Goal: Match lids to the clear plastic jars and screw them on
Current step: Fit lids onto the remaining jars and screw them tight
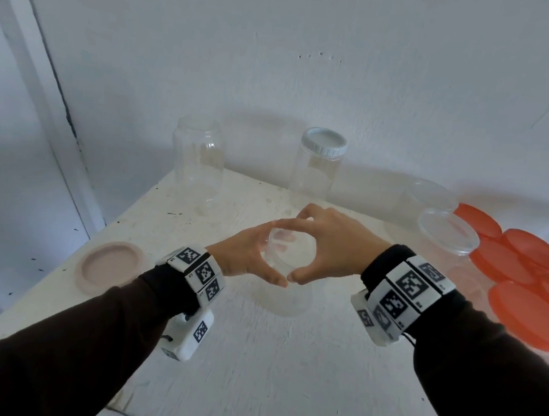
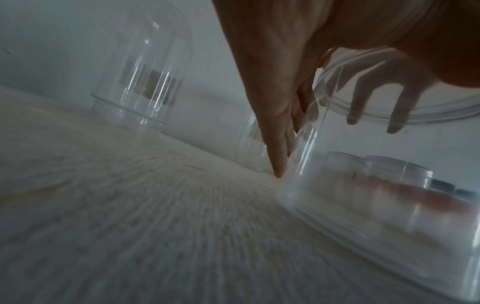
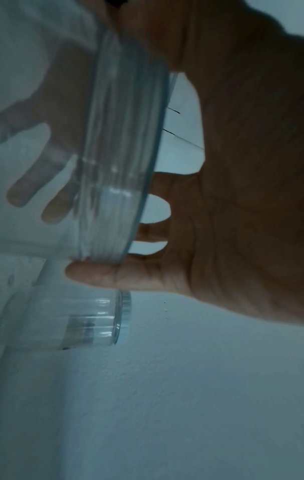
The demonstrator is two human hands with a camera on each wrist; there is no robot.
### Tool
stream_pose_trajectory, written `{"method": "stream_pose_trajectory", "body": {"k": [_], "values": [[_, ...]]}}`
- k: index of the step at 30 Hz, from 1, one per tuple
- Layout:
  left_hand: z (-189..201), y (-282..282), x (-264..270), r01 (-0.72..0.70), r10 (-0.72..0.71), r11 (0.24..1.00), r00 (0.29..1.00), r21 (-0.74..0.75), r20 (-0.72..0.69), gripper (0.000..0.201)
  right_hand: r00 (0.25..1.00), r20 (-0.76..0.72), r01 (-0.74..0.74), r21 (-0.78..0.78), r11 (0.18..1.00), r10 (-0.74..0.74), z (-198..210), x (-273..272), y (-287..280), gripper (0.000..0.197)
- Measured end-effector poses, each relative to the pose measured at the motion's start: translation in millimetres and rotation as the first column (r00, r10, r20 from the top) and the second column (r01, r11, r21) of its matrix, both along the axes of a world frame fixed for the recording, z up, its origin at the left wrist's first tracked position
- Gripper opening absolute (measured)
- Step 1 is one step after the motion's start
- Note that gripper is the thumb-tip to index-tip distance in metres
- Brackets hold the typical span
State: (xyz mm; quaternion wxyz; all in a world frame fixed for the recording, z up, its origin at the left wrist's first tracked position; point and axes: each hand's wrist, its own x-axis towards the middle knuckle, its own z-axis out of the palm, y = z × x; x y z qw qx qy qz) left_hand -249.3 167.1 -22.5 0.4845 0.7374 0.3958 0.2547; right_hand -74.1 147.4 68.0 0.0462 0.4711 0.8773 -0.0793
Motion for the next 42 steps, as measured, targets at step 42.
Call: {"method": "stream_pose_trajectory", "body": {"k": [42], "values": [[7, 89, 154, -0.258, 0.255, 0.966, 0.959, 0.010, 0.124, 0.067, 0.886, -0.453, 0.338, 0.493, 0.802, -0.094, -74, 148, 60, 0.040]]}}
